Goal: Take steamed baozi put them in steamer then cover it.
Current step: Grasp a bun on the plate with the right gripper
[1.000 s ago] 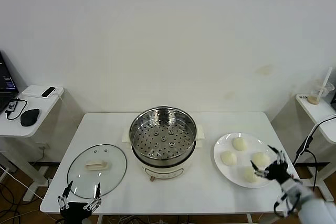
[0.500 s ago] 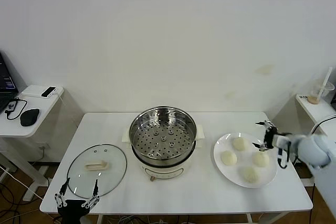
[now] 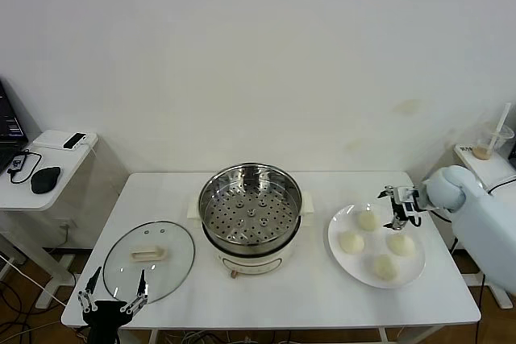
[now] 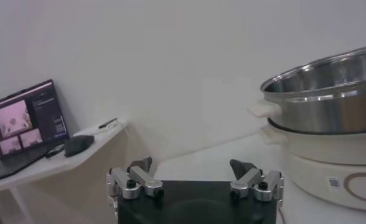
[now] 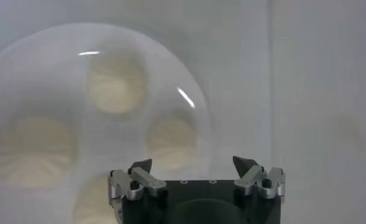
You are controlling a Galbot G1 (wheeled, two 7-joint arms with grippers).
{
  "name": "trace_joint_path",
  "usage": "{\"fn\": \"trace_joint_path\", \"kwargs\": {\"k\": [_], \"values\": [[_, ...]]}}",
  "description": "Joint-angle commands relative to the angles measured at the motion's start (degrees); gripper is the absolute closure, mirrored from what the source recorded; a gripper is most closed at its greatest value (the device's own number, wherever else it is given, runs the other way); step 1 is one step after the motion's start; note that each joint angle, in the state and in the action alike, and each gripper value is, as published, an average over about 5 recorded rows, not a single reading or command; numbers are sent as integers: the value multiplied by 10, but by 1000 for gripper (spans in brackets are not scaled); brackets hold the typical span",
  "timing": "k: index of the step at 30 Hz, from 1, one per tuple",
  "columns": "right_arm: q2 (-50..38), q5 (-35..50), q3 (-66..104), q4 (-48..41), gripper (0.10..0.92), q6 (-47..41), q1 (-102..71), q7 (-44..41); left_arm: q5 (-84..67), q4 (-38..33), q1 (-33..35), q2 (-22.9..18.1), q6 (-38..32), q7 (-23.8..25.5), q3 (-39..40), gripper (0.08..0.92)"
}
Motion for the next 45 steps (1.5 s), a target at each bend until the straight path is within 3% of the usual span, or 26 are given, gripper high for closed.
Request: {"fn": "trace_joint_path", "kwargs": {"k": [1,22,28,35,45], "values": [[39,-10,-69,-75,203,3,57,-34,4,1,-3,-1,-1,1,-5,177],[114,-62,-64,-170,216,8,59,-11,-2,13,-12,2,-2,1,-15,177],[124,-63,-62,-180,265,7,65,-2,-2,13,-11,1,-3,0,-15,177],[119,-62,-68,-174,406,3,67,-14,-3,11,-10,1,-2,0,-16,177],[77,-26,-87,-125,424,3,83,-37,-4,10,-10,3,-2,-1,-15,177]]}}
